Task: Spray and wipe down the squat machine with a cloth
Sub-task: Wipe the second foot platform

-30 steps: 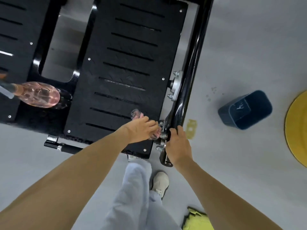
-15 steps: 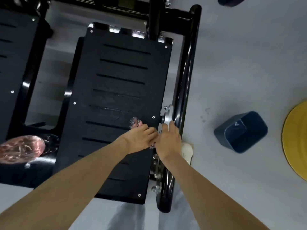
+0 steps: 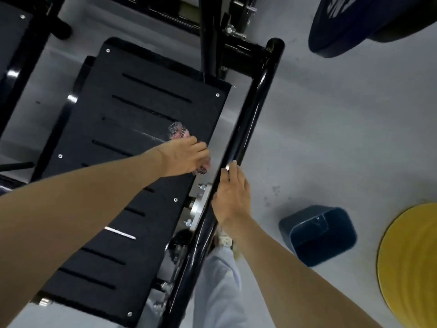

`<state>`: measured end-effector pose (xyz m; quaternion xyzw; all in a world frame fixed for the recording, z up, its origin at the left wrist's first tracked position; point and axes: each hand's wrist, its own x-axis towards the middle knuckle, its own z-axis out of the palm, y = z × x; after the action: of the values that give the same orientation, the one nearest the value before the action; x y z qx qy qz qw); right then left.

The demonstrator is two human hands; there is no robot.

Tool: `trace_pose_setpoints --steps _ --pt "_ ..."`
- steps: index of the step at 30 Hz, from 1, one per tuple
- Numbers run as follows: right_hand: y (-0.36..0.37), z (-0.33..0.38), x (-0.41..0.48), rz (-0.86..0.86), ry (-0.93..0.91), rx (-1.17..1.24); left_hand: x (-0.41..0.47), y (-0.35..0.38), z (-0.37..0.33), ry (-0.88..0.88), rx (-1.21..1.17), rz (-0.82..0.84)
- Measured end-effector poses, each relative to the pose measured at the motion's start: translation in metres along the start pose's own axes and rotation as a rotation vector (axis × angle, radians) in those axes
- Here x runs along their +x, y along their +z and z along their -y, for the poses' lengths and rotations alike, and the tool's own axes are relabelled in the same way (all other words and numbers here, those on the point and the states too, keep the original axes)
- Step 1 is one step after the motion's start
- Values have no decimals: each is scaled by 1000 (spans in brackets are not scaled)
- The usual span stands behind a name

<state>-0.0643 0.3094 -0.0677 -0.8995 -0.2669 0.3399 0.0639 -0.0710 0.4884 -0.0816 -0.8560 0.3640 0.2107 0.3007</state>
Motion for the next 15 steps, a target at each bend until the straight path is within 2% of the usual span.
trace_pose_setpoints --steps 3,8,15 --pt "-13 -18 12 -7 -61 -30 19 -2 25 -47 23 62" --pt "-26 -31 31 16 -152 -73 53 -10 62 -222 2 143" --pt "-22 -35 34 113 -291 -293 102 -25 108 -524 -220 199"
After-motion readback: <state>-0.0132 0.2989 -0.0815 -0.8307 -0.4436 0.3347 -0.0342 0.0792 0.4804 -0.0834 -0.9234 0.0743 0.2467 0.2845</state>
